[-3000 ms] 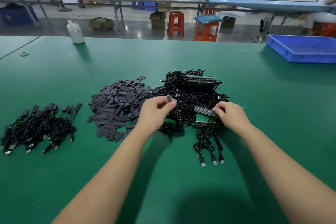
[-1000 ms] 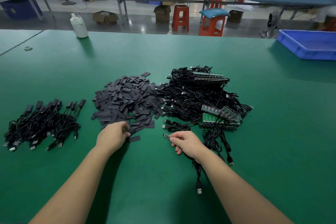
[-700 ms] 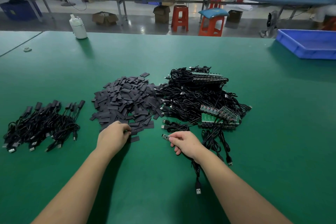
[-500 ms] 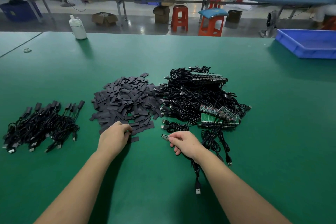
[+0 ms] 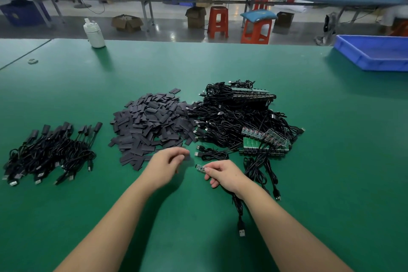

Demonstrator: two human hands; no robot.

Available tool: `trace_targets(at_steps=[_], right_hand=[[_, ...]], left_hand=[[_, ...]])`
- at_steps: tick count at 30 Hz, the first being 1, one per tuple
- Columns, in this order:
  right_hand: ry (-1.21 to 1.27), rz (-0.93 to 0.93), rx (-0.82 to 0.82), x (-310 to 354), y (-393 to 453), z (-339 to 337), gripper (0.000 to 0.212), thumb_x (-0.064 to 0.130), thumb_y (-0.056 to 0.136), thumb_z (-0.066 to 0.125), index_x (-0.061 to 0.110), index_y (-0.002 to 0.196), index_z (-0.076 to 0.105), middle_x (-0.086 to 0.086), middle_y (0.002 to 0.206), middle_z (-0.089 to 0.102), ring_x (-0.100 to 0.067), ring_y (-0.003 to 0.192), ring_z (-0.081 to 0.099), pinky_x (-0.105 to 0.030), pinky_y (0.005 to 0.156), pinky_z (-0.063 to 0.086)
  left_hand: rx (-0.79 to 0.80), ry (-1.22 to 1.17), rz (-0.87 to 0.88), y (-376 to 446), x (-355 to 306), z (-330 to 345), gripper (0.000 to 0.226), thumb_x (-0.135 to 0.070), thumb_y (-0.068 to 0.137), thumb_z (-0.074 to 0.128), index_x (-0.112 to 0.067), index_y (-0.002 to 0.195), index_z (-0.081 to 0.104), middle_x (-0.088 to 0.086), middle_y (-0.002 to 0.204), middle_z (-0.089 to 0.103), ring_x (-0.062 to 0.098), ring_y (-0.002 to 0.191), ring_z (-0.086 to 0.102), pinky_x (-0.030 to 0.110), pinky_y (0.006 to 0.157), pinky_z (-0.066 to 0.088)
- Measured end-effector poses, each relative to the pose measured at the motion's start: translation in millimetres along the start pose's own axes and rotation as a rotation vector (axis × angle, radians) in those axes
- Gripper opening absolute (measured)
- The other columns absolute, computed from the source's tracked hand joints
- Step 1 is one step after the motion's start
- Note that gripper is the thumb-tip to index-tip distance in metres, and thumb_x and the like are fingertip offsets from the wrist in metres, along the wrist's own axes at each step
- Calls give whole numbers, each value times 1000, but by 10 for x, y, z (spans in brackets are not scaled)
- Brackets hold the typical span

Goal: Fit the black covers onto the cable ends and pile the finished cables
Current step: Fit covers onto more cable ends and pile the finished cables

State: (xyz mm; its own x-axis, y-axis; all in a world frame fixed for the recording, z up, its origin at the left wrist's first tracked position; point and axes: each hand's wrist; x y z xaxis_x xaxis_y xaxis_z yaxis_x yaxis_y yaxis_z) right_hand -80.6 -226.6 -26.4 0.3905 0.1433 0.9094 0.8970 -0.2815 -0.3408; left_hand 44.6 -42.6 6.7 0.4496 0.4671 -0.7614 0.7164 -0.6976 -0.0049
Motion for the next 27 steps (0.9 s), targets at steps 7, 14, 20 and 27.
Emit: trace_targets(at_steps=[7, 14, 20, 27], right_hand=[[-30, 14, 8, 6, -13, -3, 21, 16, 102, 56, 12, 119, 68, 2, 78, 66, -3, 59, 60, -18, 64, 53], [-38, 27, -1, 17, -14, -4, 22, 17, 102, 56, 13, 121, 68, 1, 78, 66, -2, 58, 60, -17, 64, 53], [-45, 31, 2, 35, -25, -8, 20, 18, 103, 55, 15, 118, 68, 1, 77, 66, -2, 57, 60, -17, 63, 53], [-20, 7, 25, 42, -50, -9, 19, 17, 103, 53, 21, 96, 70, 1, 73, 64, -5, 58, 60, -21, 64, 54]], left_hand=[[48, 189, 19, -43, 83, 289, 33, -26, 94, 65, -20, 126, 66, -7, 103, 62, 13, 102, 57, 23, 88, 40], [125, 455, 18, -4, 144, 305, 30, -27, 98, 56, -18, 126, 63, 5, 111, 61, 25, 105, 58, 32, 87, 46], [91, 579, 105, -34, 162, 244, 24, -31, 99, 52, -31, 120, 63, -6, 106, 57, 21, 97, 61, 31, 73, 48], [-88, 123, 119, -81, 75, 281, 17, -18, 92, 67, -24, 106, 75, -16, 88, 63, -5, 84, 56, 5, 74, 37]])
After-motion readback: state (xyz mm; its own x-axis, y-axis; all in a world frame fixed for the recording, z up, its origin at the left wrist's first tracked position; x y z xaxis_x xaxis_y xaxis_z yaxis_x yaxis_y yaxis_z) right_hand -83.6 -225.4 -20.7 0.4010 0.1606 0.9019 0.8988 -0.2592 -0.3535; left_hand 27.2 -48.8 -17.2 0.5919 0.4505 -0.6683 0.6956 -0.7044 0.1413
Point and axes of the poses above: each hand's wrist, its own y-axis towards the middle knuckle, its own z-axis out of the palm, x = y × z
